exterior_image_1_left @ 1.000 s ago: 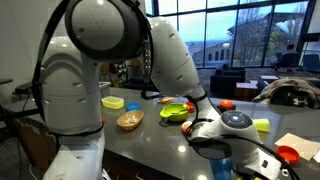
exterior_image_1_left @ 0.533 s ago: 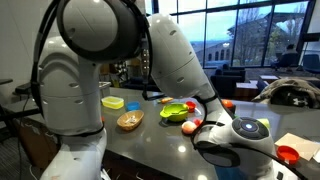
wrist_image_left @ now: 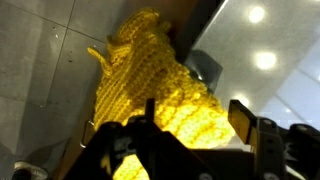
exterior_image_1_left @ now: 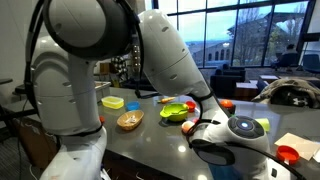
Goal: Wipe the gray counter with the yellow cloth, slide the yellow cloth off the gray counter
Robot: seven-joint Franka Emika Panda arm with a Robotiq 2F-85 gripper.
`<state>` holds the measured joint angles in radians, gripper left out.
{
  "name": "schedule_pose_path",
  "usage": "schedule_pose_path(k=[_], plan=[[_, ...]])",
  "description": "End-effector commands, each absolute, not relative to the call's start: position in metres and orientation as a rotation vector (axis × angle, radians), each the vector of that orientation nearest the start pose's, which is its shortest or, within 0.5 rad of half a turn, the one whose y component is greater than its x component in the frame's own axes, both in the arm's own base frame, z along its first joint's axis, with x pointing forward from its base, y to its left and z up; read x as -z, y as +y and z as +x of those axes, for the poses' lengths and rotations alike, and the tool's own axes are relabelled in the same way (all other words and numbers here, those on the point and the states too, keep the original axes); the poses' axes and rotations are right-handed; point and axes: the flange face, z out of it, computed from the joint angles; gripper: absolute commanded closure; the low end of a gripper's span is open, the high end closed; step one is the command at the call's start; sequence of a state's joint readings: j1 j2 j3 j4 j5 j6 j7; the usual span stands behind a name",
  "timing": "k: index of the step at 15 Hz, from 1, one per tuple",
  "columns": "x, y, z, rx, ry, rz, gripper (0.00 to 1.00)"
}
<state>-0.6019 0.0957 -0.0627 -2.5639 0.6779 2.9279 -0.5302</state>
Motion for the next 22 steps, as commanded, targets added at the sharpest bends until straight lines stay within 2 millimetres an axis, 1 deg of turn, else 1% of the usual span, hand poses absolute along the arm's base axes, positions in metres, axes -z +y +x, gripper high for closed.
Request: schedule_pose_path(k=[1,2,5,9,12,13,15,16,17,18,20,22], plan=[[-0.274,-0.294,0.331,0.51,1.009,-2.86,0.0],[-0.279,-0.286,0.332,0.498,0.965,-2.88,0.0],[-0.303,-0.267,0.336,0.486,0.804,-2.951,0.0],[-0.339,-0.236,0.344,0.468,0.603,-3.019,0.0],[-0.365,-0.204,0.351,0.475,0.437,-3.047,0.0],[-0.371,-0.193,0.353,0.465,0.379,-3.043,0.0],[-0.378,-0.165,0.359,0.422,0.268,-3.027,0.0],[-0.37,-0.185,0.365,0.436,0.34,-3.04,0.0],[-0.374,-0.173,0.366,0.428,0.299,-3.032,0.0],[-0.376,-0.167,0.366,0.427,0.276,-3.029,0.0],[-0.377,-0.164,0.365,0.428,0.266,-3.027,0.0],[-0.376,-0.166,0.364,0.426,0.275,-3.024,0.0]])
